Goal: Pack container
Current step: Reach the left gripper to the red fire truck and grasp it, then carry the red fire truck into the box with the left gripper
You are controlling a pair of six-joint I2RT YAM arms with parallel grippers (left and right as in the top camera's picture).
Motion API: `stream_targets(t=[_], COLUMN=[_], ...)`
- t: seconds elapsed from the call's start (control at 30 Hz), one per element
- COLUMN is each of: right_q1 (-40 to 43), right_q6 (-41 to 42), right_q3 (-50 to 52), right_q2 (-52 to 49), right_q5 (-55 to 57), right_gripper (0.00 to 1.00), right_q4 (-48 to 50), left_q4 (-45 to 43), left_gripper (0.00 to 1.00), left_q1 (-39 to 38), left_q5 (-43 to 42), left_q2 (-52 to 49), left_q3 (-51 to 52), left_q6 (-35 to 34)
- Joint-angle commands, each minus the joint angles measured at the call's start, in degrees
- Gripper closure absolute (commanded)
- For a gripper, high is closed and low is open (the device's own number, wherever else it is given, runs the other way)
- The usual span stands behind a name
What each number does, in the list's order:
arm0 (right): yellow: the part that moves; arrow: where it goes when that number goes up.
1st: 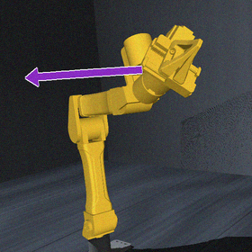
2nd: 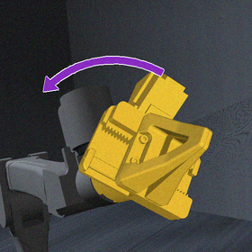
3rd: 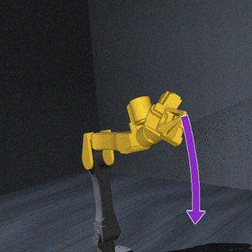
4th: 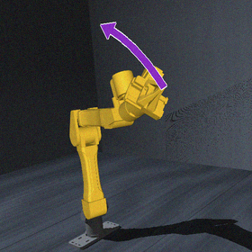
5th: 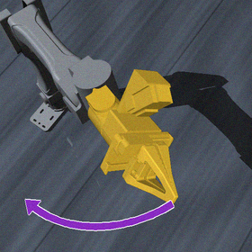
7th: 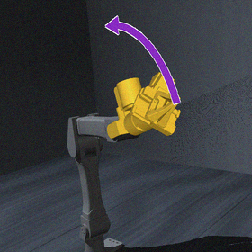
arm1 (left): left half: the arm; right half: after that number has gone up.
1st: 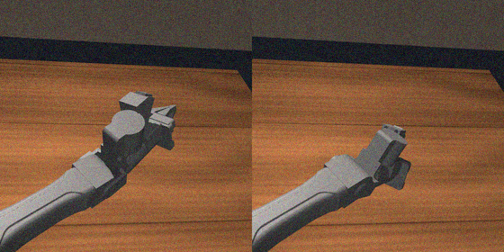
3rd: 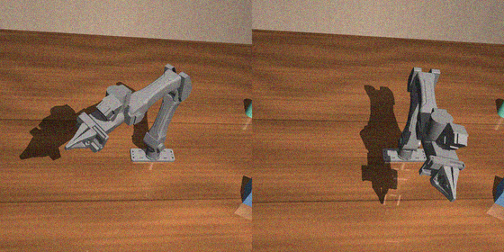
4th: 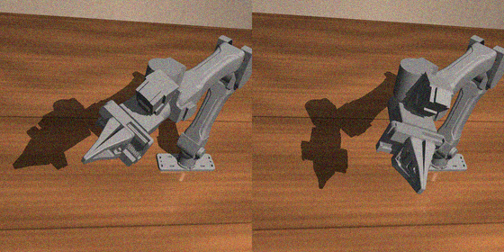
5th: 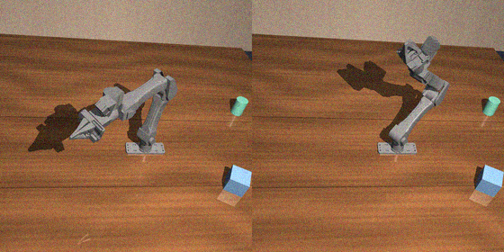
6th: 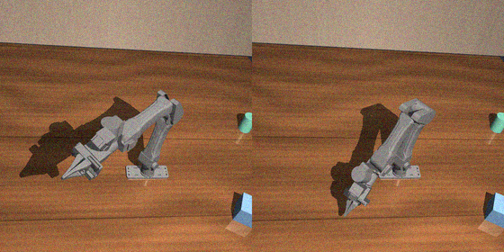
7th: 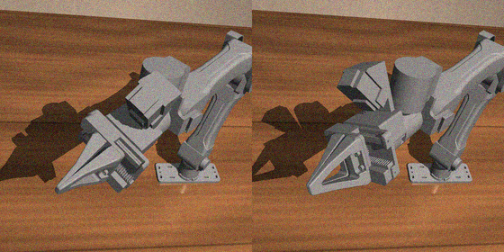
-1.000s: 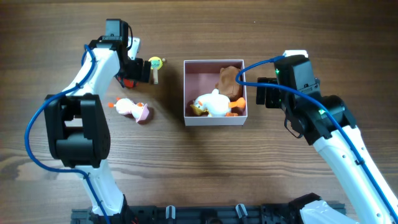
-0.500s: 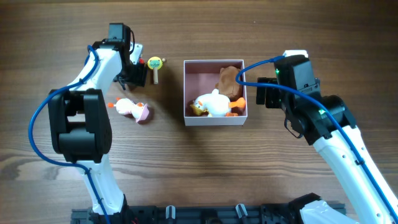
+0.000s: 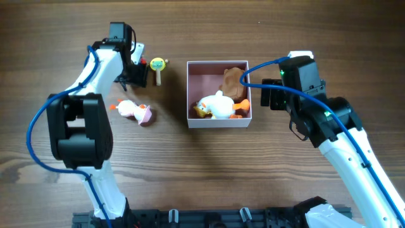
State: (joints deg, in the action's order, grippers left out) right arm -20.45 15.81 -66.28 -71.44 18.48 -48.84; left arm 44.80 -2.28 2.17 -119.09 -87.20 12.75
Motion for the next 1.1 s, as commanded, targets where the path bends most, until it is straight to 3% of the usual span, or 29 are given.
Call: stream_targets(t=[0.0,0.37,0.67,0.9,1.07], right_q1=[0.2,0.2,0.2,0.2,0.2], right_q6=[0.7,0.7,0.7,0.7,0.7], right_q3=[-1.2,-1.2,-1.2,-1.2,-1.2], right_q2=[0.3,0.3,0.3,0.3,0.3], right_q5=[0.3,0.3,0.3,0.3,0.3], right_gripper=[0.0,0.01,0.0,0.01,0.01], right_q4=[0.2,0.2,0.2,0.2,0.2], left_q4=[0.7,7.2,6.4,3.5,2.8], left_gripper=[0.36,0.4,0.38,0.38,0.39], left_q1=[0.2,-2.8,-16.8,-26.9,-31.2], left_q5=[0.5,-7.5,-8.4,-8.3,-5.3], left_q2=[4.8,10.8,18.8,19.0,18.7], left_q3=[-0.8,-0.8,-0.8,-0.8,-0.8], left_q6=[-2.9,-8.5,-18.2,-30.7,-34.5])
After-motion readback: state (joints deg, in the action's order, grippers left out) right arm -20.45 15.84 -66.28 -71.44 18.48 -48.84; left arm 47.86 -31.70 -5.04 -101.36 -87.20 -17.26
